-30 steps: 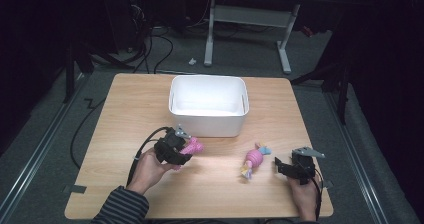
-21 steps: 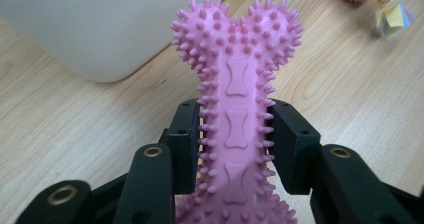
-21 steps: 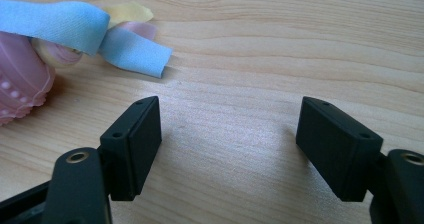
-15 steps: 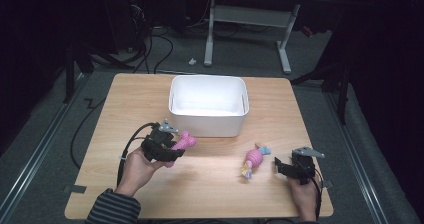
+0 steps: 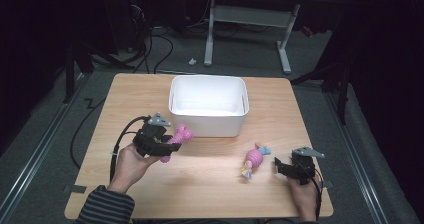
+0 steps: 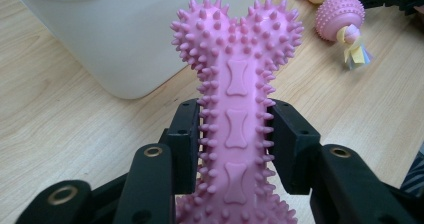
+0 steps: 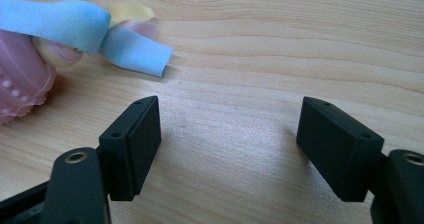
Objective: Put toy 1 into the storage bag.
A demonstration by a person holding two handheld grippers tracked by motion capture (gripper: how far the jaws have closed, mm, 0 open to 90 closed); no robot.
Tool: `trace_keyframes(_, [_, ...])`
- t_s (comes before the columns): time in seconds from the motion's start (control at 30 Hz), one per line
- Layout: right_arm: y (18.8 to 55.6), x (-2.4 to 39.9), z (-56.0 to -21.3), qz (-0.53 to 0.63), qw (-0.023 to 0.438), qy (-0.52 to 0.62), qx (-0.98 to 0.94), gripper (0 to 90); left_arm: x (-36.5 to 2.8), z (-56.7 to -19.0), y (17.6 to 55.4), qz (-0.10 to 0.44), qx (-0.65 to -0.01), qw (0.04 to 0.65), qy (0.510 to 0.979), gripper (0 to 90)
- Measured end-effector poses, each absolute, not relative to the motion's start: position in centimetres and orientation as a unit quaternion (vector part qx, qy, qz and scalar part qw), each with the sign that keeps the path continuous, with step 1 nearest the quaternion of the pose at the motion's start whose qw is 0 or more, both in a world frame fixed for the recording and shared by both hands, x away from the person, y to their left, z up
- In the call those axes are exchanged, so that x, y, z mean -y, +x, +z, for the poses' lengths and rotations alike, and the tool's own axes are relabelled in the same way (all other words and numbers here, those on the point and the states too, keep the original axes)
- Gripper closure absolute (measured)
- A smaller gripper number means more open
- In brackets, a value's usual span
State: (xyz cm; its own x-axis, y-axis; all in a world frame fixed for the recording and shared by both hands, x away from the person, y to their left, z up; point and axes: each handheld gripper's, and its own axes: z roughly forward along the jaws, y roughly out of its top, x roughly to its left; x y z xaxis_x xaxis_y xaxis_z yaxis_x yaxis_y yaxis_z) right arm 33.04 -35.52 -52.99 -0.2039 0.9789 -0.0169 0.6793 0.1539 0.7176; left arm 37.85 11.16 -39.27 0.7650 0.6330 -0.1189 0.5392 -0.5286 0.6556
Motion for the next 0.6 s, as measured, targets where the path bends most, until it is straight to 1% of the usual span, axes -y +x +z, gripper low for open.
trace_keyframes(0.17, [33.0,35.5,-53.0,0.298,0.252,0.578,-0.717,25.8,-11.7,-38.1,38.2,0.074,-0.335,0.345,0.874,59.1])
trace_keyframes(0.4, [33.0,35.5,-53.0,0.297,0.252,0.578,-0.717,25.8,-11.8,-35.7,38.8,0.087,-0.324,0.362,0.87,58.8])
trace_keyframes(0.6, [33.0,35.5,-53.0,0.297,0.252,0.579,-0.716,25.9,-11.5,-34.5,39.8,0.089,-0.318,0.364,0.871,58.8])
